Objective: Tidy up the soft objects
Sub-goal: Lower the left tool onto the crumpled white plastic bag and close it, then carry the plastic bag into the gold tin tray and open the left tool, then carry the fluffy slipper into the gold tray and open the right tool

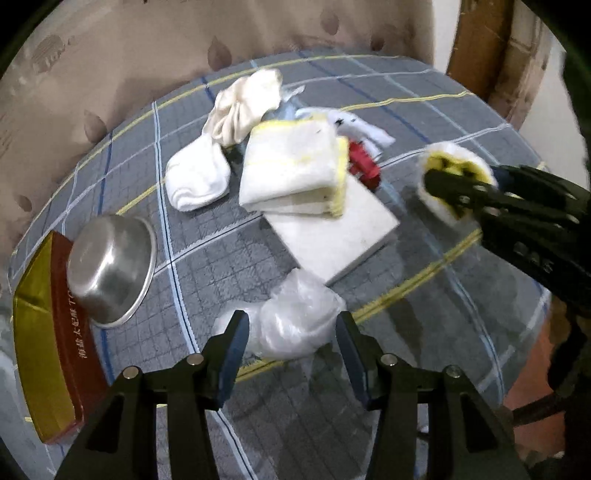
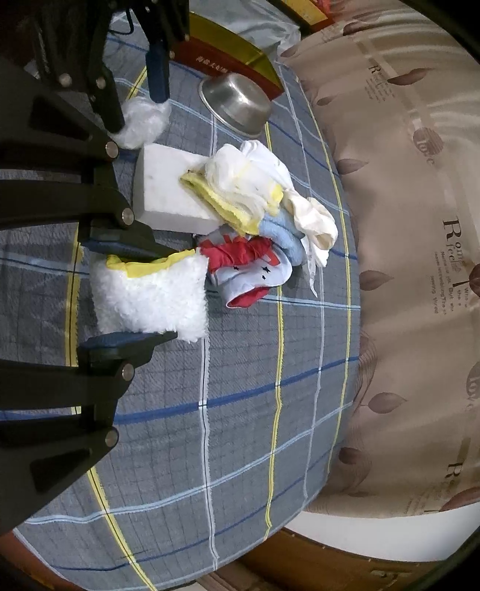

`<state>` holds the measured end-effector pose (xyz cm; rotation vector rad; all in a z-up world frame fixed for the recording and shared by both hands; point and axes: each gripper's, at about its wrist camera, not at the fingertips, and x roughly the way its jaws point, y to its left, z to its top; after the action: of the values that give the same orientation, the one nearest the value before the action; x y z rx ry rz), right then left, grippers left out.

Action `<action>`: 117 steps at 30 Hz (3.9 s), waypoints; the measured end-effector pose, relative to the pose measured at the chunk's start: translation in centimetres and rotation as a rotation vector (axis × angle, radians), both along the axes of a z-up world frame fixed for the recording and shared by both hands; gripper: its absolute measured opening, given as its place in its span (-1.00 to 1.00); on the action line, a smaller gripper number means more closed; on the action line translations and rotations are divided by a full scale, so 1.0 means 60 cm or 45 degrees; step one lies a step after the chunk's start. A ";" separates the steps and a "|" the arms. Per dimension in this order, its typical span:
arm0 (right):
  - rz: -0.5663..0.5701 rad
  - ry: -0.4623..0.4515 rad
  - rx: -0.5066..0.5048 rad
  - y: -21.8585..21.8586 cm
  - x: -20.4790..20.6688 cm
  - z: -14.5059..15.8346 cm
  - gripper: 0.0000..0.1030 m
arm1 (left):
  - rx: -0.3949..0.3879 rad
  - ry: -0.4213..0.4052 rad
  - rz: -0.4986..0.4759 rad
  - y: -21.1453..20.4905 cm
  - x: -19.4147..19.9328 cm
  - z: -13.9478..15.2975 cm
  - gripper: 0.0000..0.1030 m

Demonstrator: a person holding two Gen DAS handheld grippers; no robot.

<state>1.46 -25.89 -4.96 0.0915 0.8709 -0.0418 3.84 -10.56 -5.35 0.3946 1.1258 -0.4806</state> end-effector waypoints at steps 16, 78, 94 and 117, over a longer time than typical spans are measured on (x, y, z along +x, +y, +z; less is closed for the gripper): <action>0.017 0.004 0.022 0.004 0.000 -0.004 -0.40 | -0.080 0.012 0.041 0.008 0.027 -0.003 -0.15; -0.033 -0.061 -0.059 0.000 0.001 0.015 -0.40 | 0.050 -0.090 0.840 0.514 0.171 0.067 -0.57; -0.055 -0.046 -0.115 0.012 -0.009 0.022 -0.40 | 0.016 -0.084 0.865 0.537 0.220 0.059 -0.05; 0.138 -0.032 -0.145 0.104 -0.022 0.059 -0.40 | 0.021 -0.296 0.914 0.545 0.081 0.120 -0.04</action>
<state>0.14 -19.62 -1.42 -0.0614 0.8457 0.0114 8.72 22.12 1.86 0.0395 0.9653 0.2027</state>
